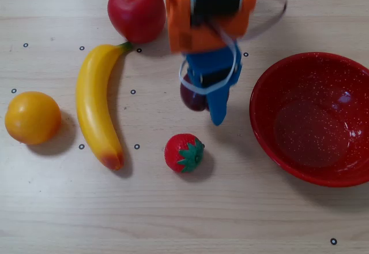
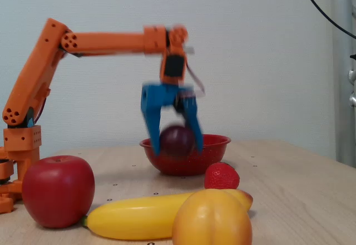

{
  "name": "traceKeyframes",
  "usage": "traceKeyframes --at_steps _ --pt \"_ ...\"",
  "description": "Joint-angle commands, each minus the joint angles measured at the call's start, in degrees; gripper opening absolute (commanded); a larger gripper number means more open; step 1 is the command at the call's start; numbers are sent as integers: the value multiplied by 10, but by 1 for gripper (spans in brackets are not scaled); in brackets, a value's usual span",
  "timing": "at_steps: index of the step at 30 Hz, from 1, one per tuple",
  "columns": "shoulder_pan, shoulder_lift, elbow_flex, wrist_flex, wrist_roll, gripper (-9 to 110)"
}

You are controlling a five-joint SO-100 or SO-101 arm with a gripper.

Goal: Put plum in the red bowl.

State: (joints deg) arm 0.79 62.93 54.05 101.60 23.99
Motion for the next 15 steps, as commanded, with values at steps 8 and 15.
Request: traceKeyframes --at_steps 8,15 --pt "13 197 -166 33 -60 0" --pt "91 288 -114 -25 -124 0"
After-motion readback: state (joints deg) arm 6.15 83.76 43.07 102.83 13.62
